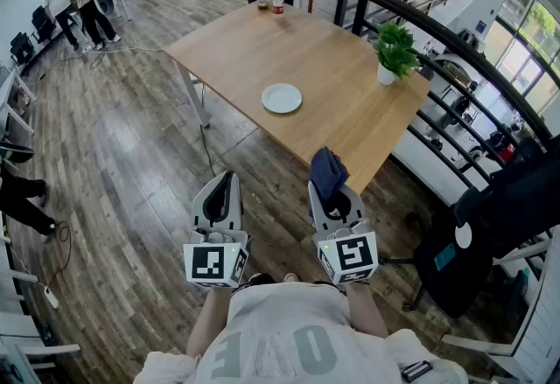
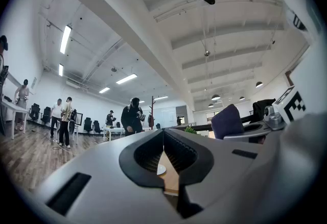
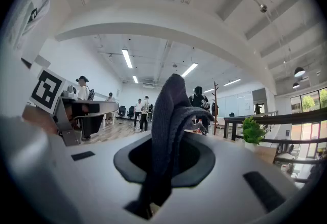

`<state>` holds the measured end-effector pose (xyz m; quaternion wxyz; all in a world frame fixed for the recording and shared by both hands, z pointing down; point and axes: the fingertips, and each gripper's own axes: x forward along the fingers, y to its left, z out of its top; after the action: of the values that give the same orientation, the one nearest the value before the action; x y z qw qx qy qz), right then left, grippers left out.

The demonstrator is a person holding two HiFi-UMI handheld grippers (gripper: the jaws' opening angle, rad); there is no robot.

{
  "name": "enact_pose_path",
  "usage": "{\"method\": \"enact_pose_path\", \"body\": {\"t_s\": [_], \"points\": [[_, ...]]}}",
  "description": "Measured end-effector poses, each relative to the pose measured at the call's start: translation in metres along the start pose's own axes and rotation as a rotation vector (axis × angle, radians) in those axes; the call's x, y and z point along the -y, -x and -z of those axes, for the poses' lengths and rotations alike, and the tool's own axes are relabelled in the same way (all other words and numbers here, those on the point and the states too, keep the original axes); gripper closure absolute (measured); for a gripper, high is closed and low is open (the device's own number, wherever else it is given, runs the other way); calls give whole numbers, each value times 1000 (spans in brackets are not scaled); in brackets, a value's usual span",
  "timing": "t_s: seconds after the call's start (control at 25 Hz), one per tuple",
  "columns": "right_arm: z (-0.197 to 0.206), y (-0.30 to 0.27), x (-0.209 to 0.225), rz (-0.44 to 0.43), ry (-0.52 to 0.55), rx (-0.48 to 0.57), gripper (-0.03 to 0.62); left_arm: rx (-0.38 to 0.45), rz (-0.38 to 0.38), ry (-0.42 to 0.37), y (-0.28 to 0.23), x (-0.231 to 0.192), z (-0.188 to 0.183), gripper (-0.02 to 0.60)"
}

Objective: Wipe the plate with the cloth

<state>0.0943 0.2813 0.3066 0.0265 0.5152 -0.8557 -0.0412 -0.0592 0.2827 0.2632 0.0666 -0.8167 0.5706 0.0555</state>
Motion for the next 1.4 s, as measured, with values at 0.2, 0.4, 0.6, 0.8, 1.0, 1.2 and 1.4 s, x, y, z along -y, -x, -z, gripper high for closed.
{"method": "enact_pose_path", "body": {"t_s": [0.2,0.4,0.6,0.8,1.0,1.2,1.4], "points": [[-4,5,-6,-10,32,-3,537,7,0,-1,3,3,-2,572],[-3,8,-8,-22,27,0,537,-3,9,-4,7,9,-2,572],[-4,9,-4,-24,47,9,537,0,0,-1,3,10,-2,572],[2,14,5,-3,35,-9,537,-2,8,1,0,14,2,572],[3,19,19,14,33,-6,537,-3,20,-3,-4,21,-5,572],[25,21,12,-4,-5,-48,537,-43,10,-4,3,22,11,572],[23,14,9,-29,58,-49,537,-24,-10,27,-15,12,18,572]]}}
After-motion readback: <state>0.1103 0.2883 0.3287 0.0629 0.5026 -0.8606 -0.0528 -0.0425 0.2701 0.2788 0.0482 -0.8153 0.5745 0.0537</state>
